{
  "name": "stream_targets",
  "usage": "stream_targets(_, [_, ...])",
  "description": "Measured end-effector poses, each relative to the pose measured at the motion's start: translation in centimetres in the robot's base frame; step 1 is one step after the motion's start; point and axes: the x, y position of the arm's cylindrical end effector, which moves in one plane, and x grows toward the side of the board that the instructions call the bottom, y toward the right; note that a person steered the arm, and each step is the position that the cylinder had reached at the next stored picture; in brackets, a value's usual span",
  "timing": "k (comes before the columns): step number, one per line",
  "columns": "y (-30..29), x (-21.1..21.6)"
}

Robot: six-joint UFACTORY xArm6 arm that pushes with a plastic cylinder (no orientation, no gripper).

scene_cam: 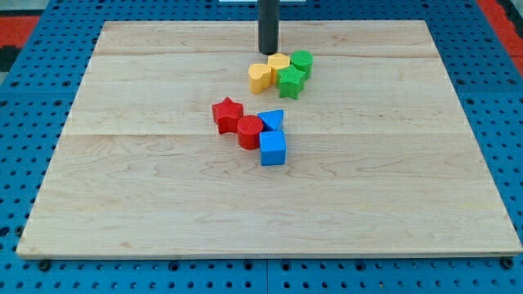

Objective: Move the yellow hexagon to the top of the blue triangle

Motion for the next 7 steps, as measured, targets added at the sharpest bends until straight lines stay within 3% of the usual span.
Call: stream_targets(7, [2.1, 0.5])
